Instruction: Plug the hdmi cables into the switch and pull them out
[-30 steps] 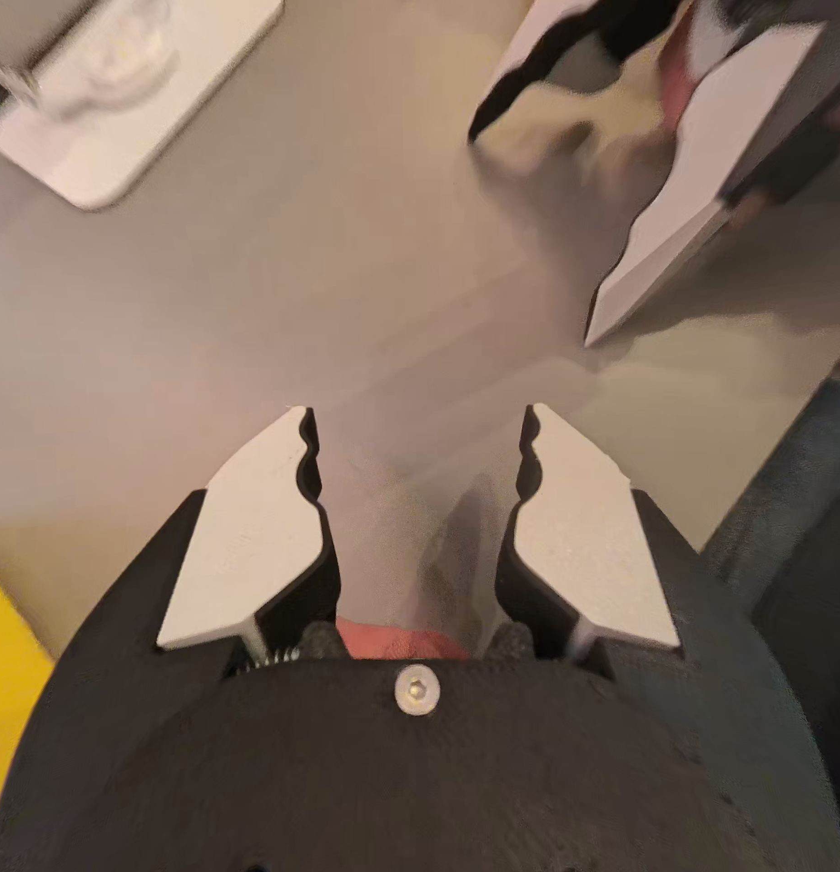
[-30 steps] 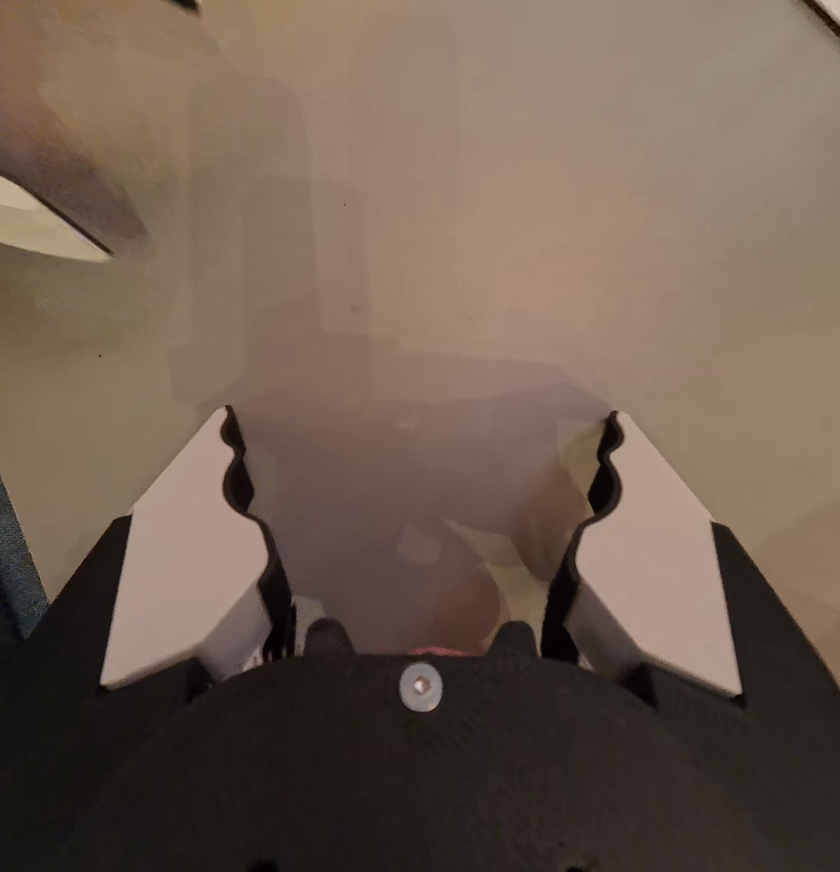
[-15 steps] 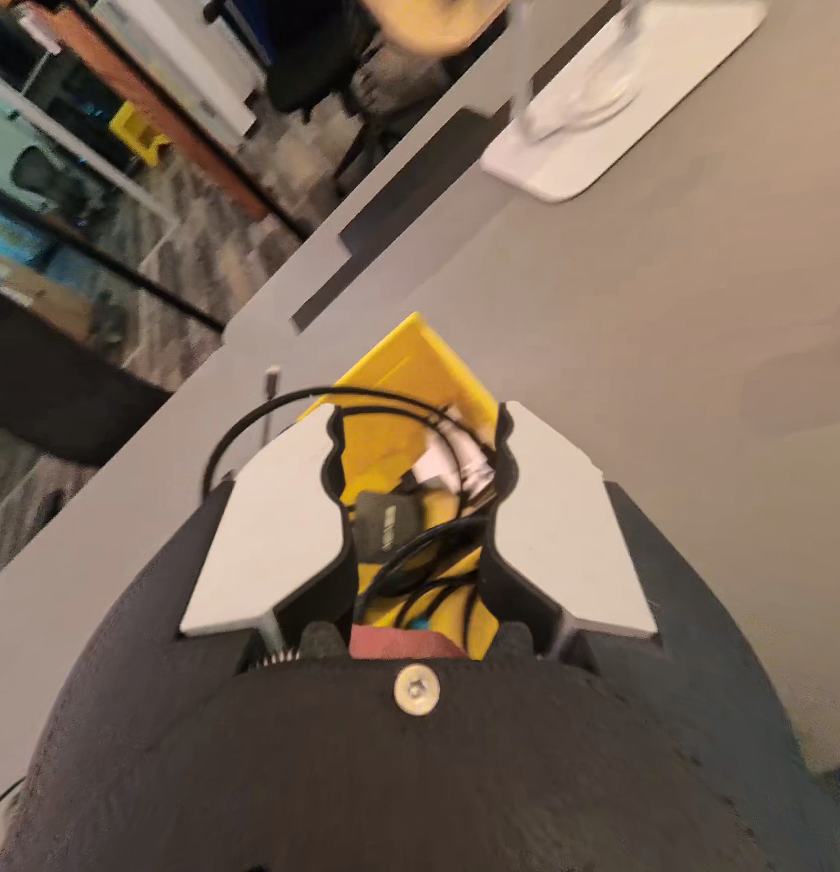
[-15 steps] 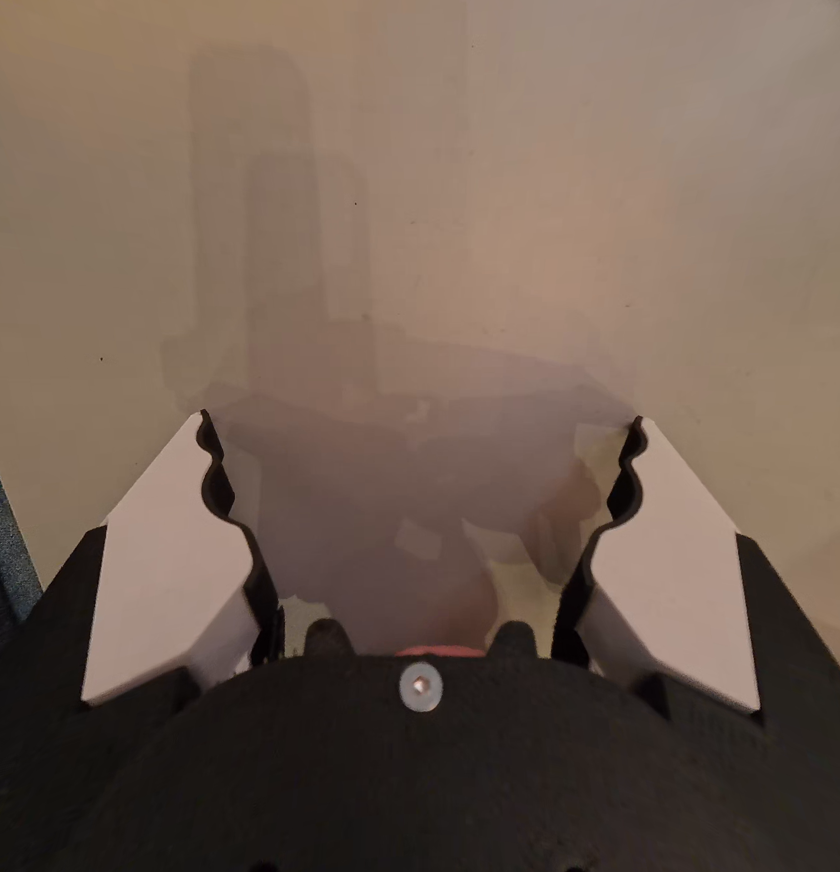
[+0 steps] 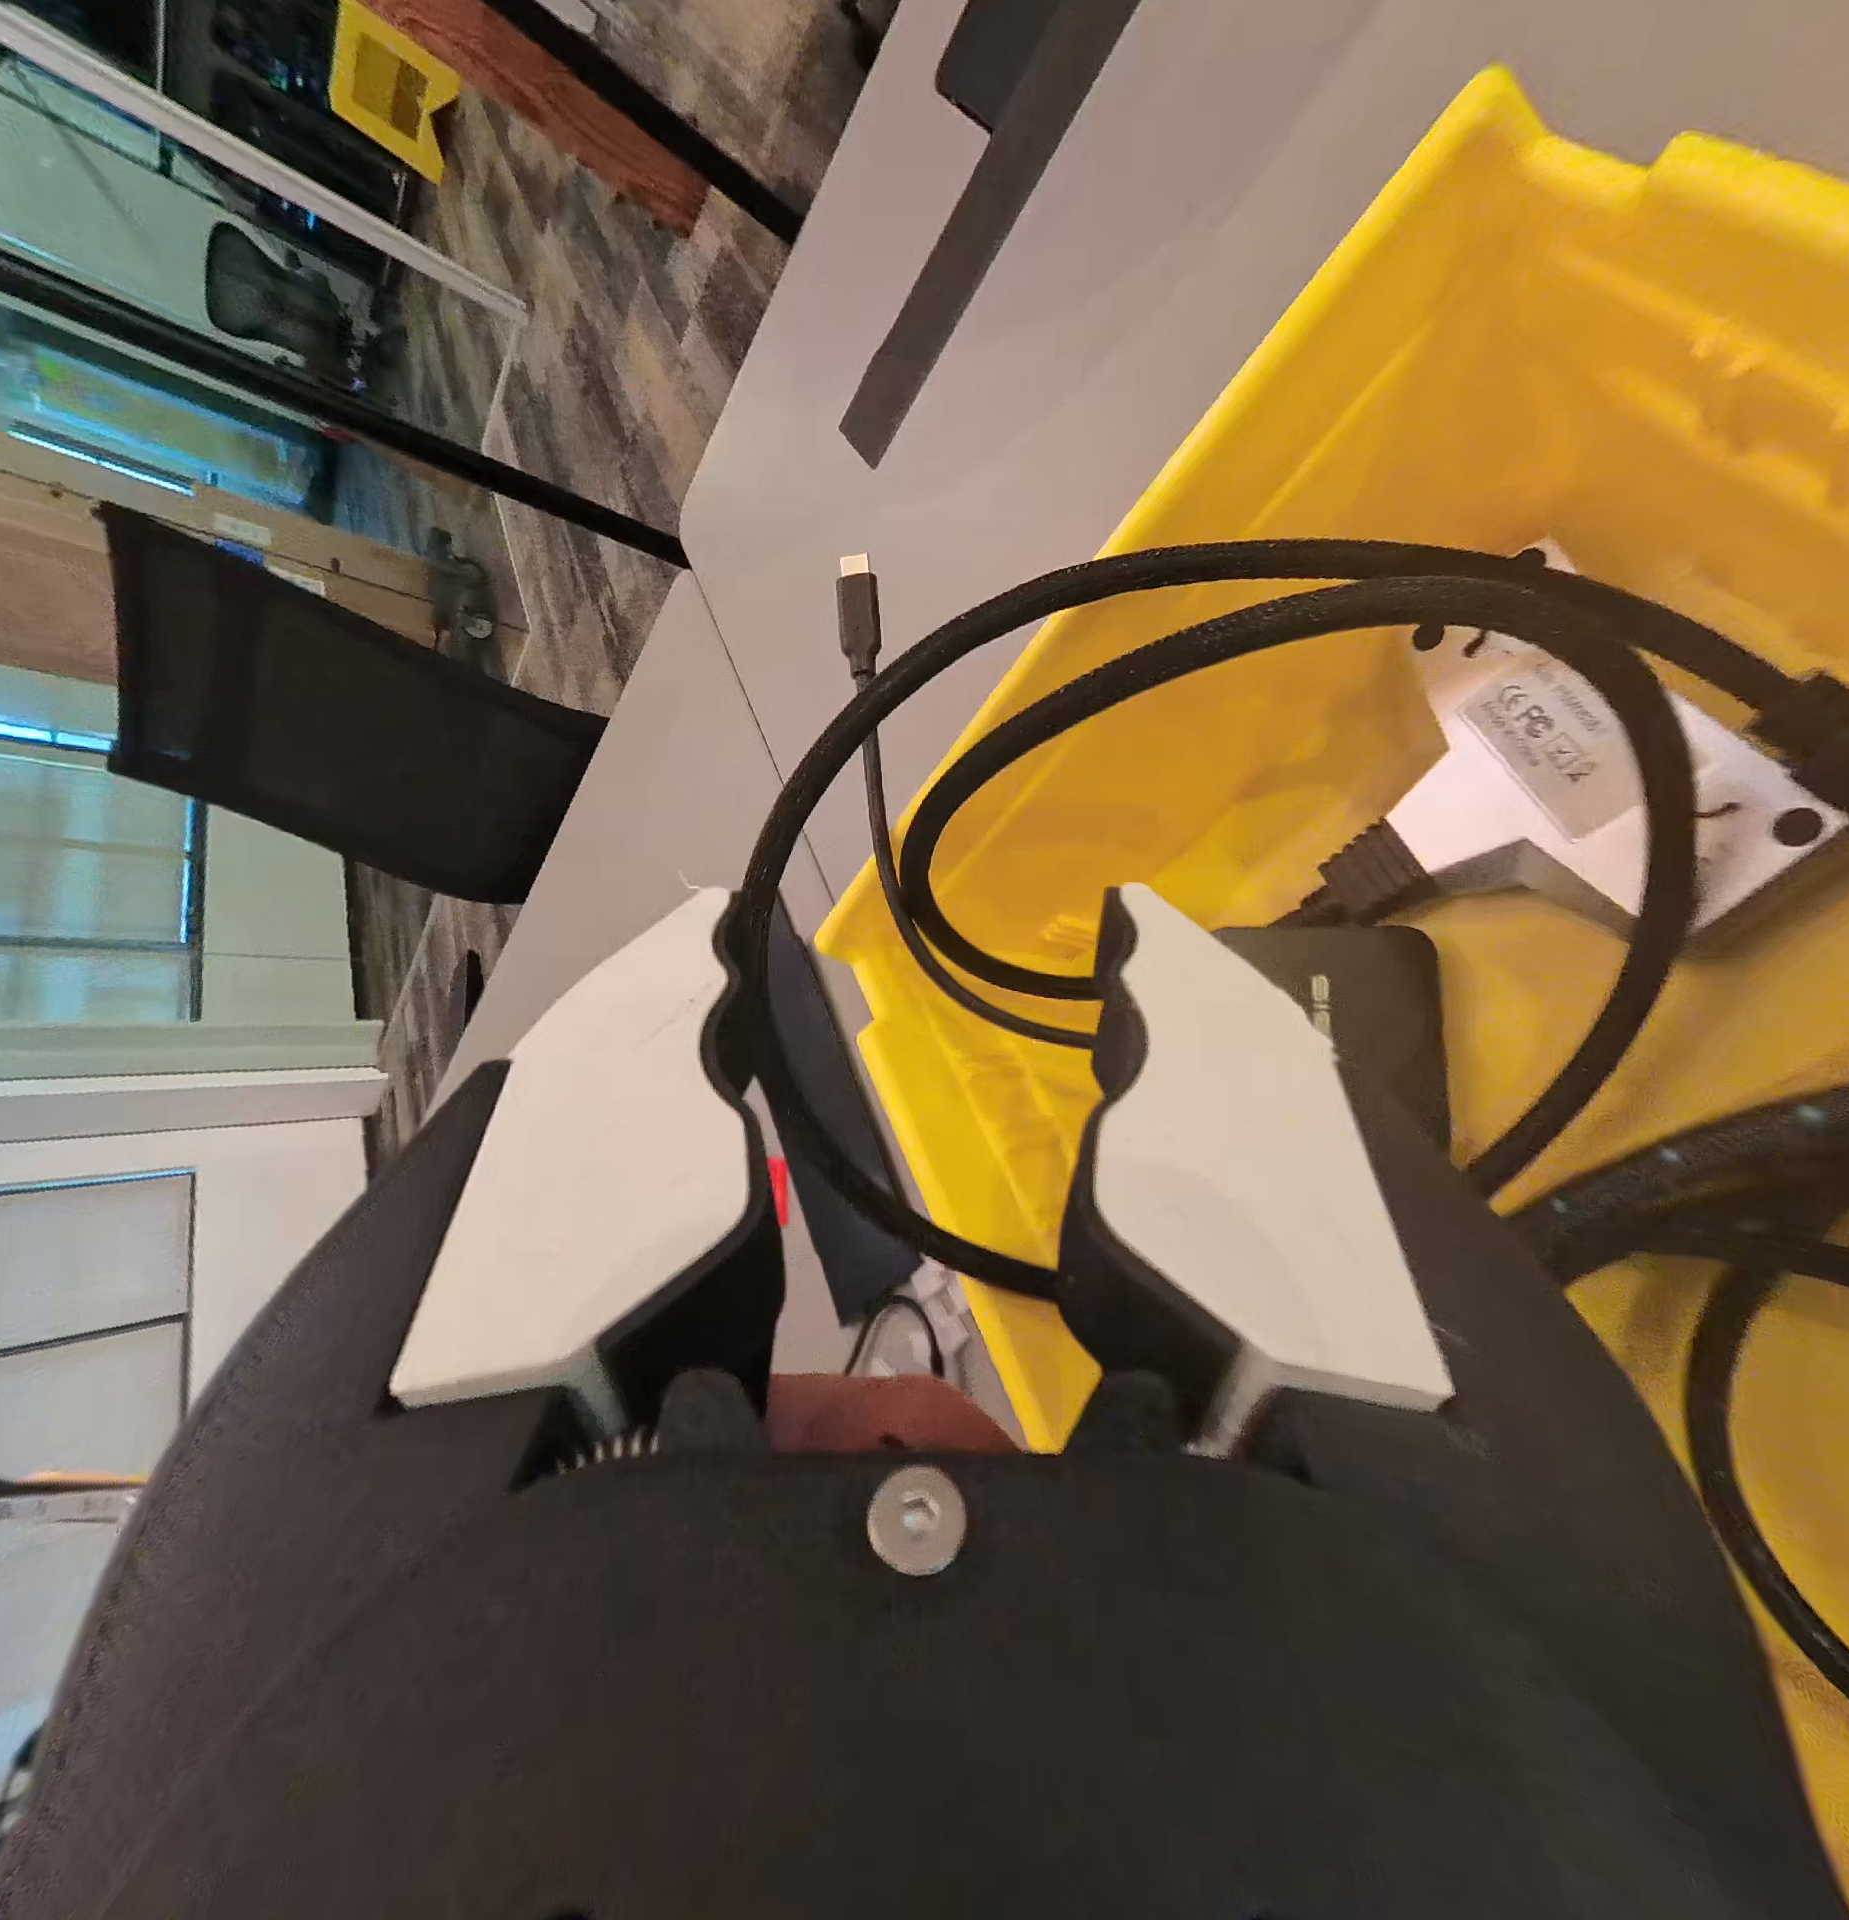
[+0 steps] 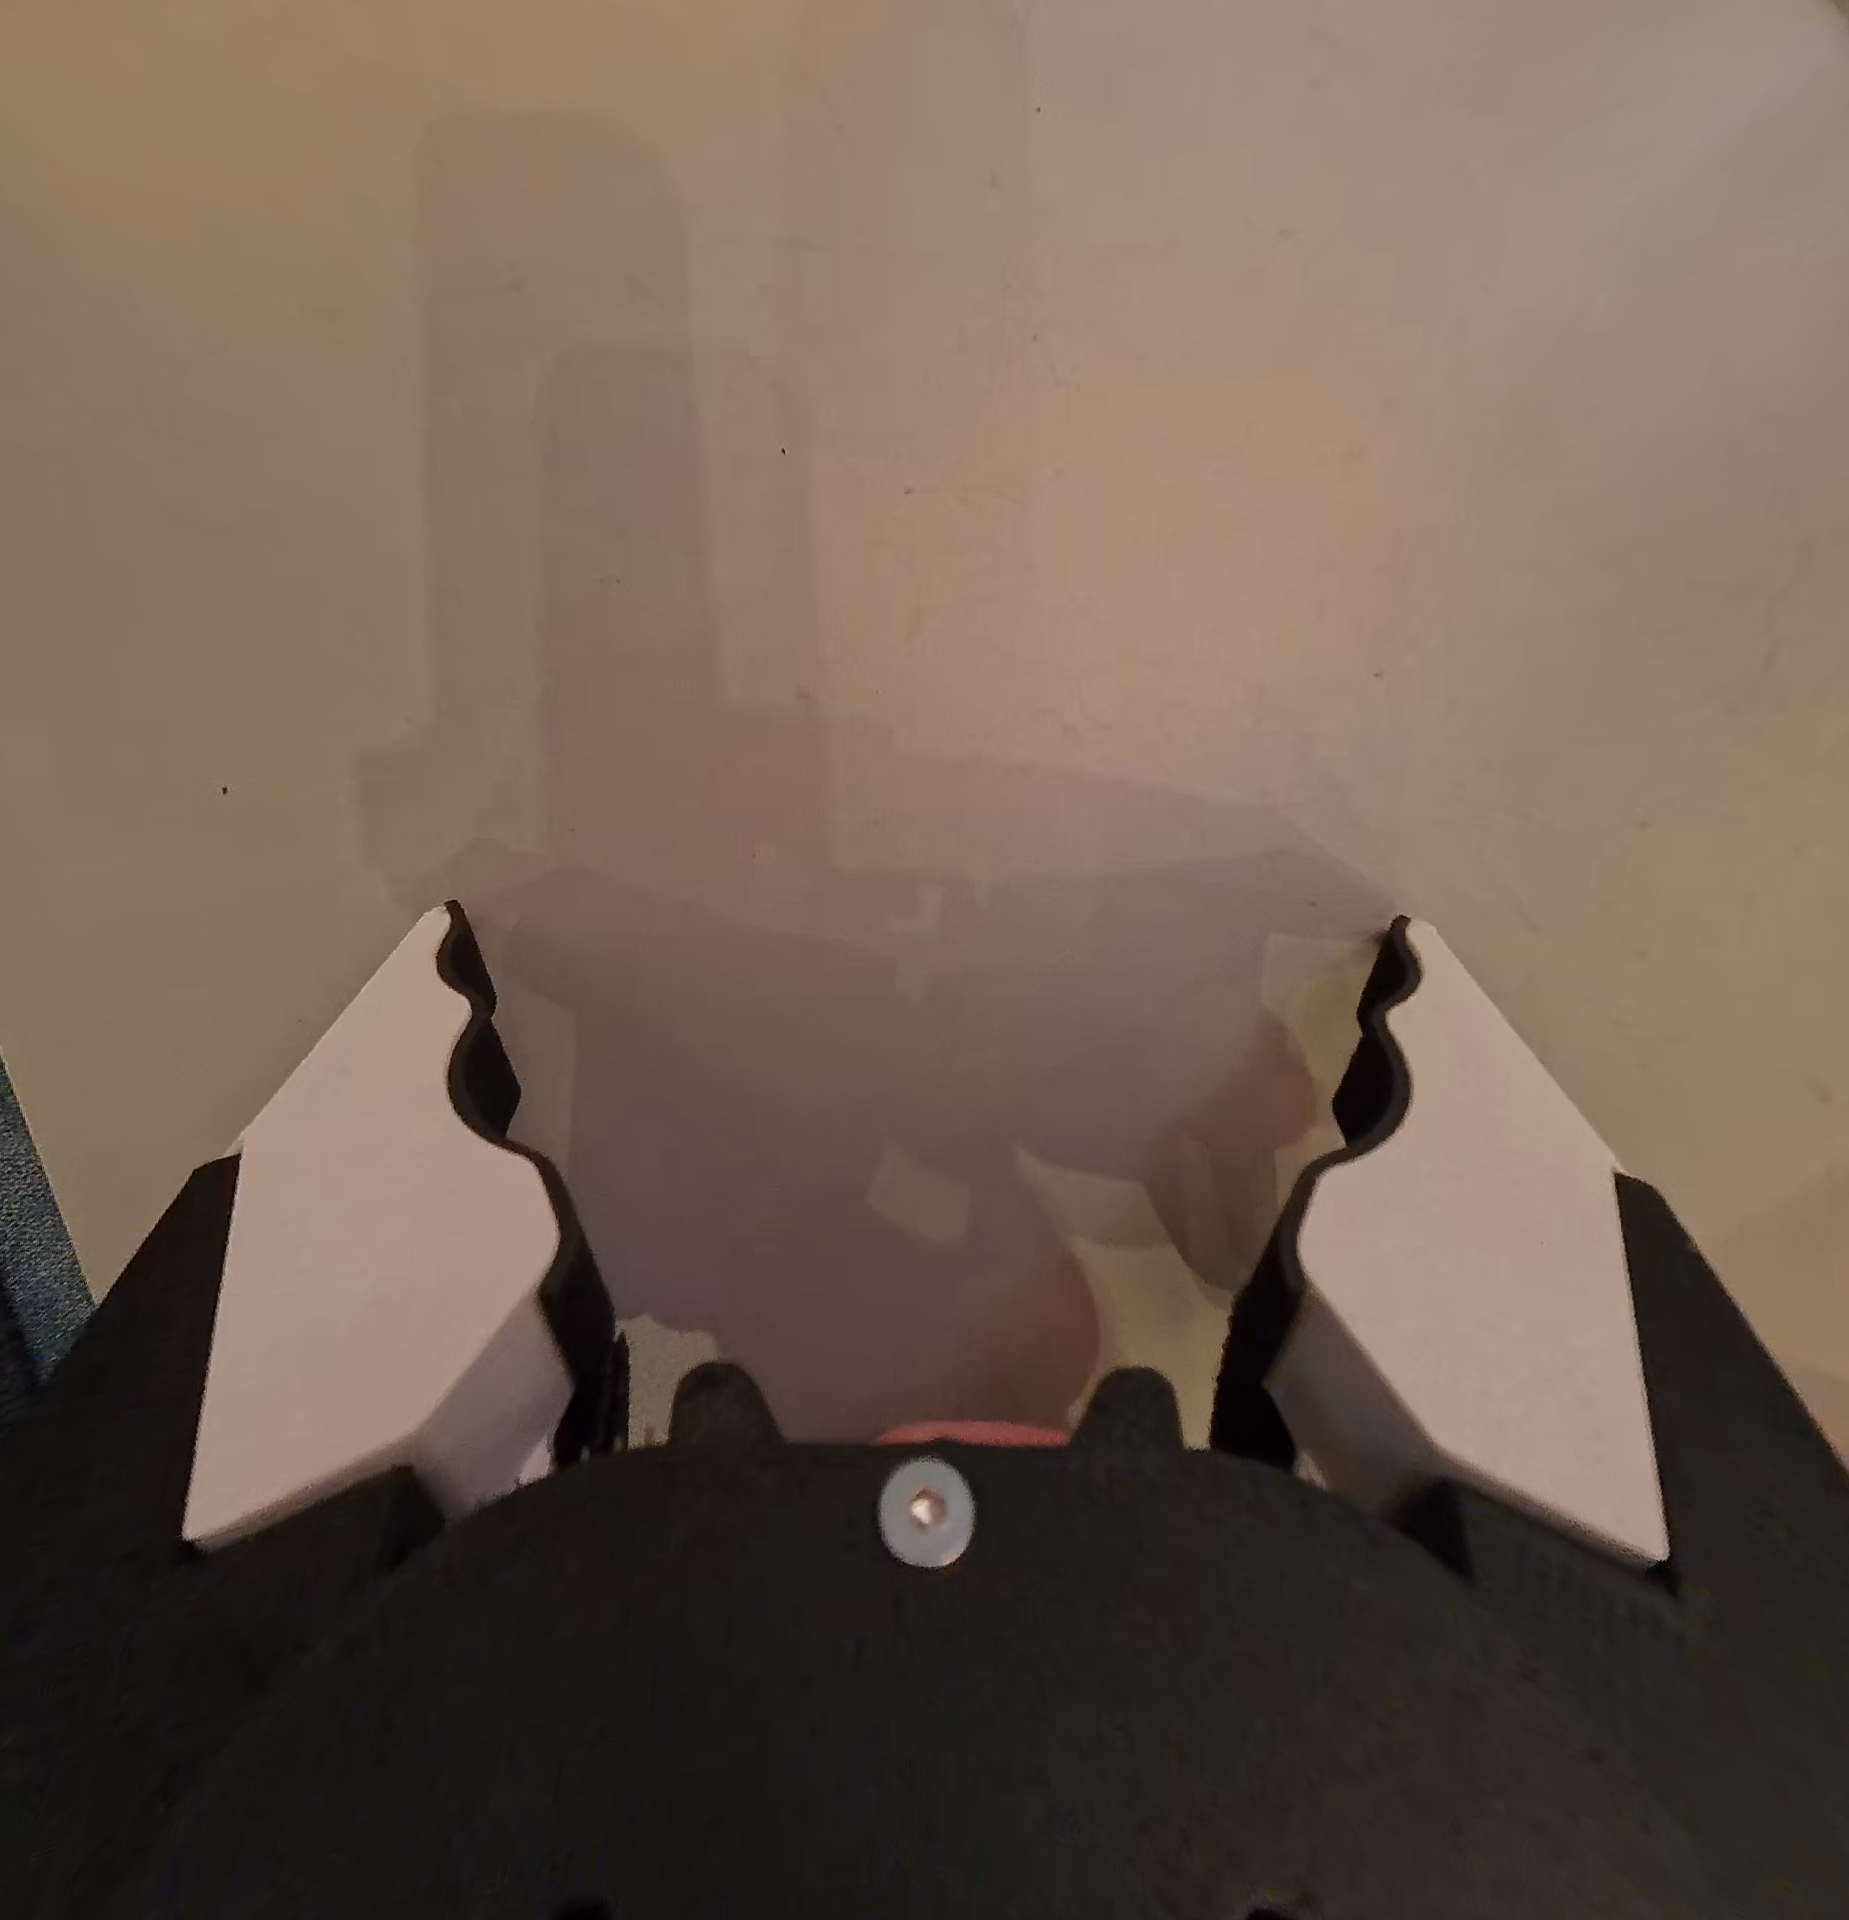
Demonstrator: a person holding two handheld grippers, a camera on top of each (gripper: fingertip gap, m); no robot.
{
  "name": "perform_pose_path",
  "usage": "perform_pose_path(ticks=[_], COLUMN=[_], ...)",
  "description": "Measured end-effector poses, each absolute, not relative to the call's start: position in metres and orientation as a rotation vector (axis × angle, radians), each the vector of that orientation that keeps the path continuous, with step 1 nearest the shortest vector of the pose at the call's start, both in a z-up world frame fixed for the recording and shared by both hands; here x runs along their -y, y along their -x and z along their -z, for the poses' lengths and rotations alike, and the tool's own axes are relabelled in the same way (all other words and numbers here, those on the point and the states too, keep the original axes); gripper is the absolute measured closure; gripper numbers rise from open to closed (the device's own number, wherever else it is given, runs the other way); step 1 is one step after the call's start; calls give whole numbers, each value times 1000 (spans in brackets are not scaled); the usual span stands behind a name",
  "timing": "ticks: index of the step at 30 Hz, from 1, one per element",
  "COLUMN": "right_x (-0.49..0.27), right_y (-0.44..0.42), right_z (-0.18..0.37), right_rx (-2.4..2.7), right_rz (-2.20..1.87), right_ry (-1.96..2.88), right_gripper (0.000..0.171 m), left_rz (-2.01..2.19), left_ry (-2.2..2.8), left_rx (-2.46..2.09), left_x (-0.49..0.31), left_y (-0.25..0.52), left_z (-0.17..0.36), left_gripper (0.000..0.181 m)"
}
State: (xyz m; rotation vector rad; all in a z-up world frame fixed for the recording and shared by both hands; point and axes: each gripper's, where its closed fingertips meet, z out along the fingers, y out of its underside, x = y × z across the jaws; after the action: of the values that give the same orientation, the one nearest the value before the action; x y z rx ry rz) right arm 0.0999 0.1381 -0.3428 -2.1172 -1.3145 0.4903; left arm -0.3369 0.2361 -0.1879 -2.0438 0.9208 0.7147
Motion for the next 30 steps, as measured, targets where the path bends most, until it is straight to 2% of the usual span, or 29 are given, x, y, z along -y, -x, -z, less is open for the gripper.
perform_pose_path(ticks=[3, 6, 7, 11, 18, 30], right_x=[-138, -138, -138, -138, -139, -139], right_y=[-100, -100, -100, -100, -100, -100], right_z=[343, 343, 343, 342, 342, 342], right_rx=[1314, 1314, 1314, 1311, 1310, 1308], right_rz=[-491, -491, -491, -492, -493, -493], right_ry=[2116, 2116, 2116, 2115, 2112, 2112], right_gripper=[13, 13, 13, 14, 15, 16], left_rz=[-821, -965, -974, -1060, -1072, -1100], left_ry=[2000, 1958, 1982, 1944, 1805, 1554], left_rx=[-969, -1039, -1060, -1079, -1043, -827], left_x=[-254, -272, -275, -286, -273, -241], left_y=[343, 352, 354, 359, 350, 342], left_z=[194, 199, 206, 206, 178, 70], left_gripper=[116, 122, 126, 165, 166, 167])
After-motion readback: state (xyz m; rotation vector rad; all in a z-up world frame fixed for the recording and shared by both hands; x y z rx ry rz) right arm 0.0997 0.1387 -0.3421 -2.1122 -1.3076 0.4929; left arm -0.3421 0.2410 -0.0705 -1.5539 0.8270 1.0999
